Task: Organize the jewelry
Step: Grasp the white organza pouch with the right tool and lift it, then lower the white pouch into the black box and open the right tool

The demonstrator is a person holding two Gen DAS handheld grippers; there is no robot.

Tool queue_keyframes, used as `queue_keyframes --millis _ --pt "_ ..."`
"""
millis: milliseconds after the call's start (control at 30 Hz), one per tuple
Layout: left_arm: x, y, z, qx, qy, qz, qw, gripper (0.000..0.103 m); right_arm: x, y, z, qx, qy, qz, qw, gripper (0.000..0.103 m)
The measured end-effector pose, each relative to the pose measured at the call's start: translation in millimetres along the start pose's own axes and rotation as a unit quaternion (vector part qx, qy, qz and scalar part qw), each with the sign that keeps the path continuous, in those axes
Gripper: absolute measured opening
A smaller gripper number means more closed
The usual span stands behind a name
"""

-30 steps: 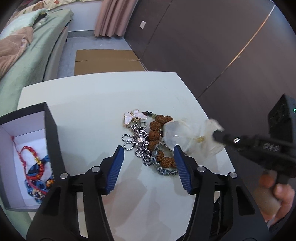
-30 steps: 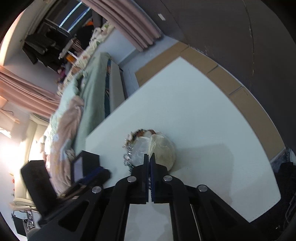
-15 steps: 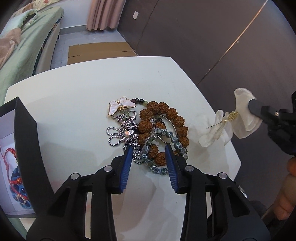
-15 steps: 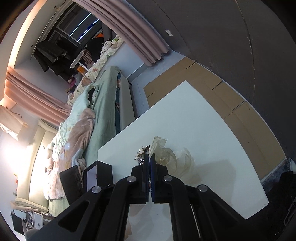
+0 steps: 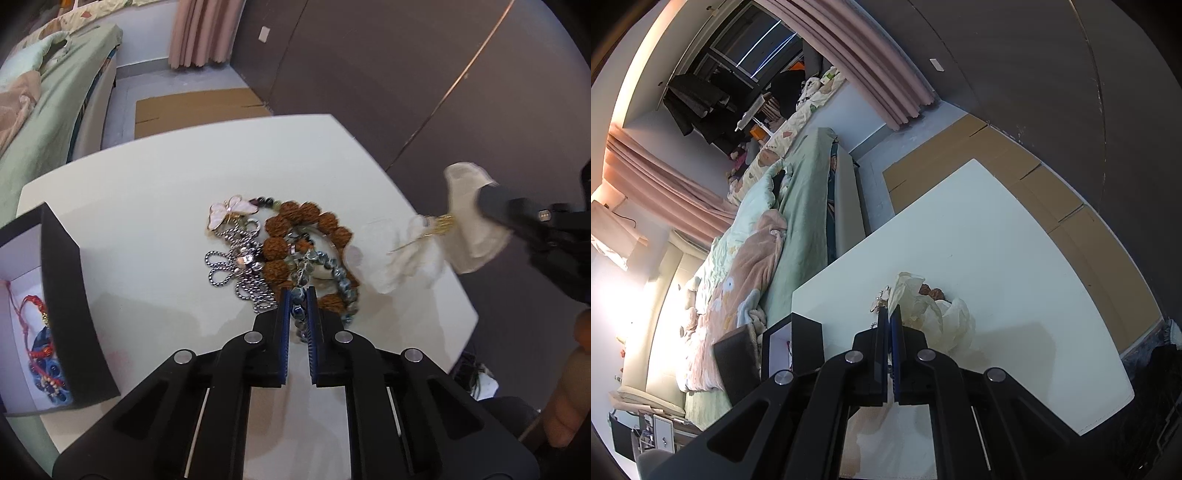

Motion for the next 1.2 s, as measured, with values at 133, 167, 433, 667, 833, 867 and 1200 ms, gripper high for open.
queue_keyframes --millis 133,167,433,667,833,867,1200 --pt "-3 2 -18 -0.014 -0.011 -0.001 0.9998 0.009 5 -1 -1 -0.006 0.003 -0.002 1.000 0.002" --pt "-3 2 -24 -0.018 -0.013 -0.001 0.9998 0.009 6 -1 -2 -0.006 0.005 -0.003 1.000 0.002" --pt "4 7 -59 -0.044 -0.016 -0.007 0.9989 0.009 20 -2 -3 -0.009 0.019 -0.021 1.000 0.002" --pt "21 11 -91 -0.073 -0.011 -0.019 0.9971 0.009 45 -5 1 -0.007 0.043 -0.047 0.998 0.002" --pt "42 15 -110 -0.092 -0.004 -0.035 0.9952 0.009 68 -10 6 -0.004 0.061 -0.068 0.996 0.002" --pt "46 15 -112 -0.095 -0.002 -0.038 0.9947 0.009 73 -11 8 -0.002 0.065 -0.071 0.995 0.002" --pt "93 18 -141 -0.130 0.018 -0.075 0.9885 0.009 121 -22 29 0.006 0.094 -0.101 0.990 0.002"
Point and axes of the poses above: each gripper's, at about its wrist camera, not at the fingertips, and z roughly the way its jaws point, x to its left, y to its top, the point moved 6 cm from there along z, roughly the way its jaws point, and after that the axes turned 6 degrees about -z, right-handed, at the moved point
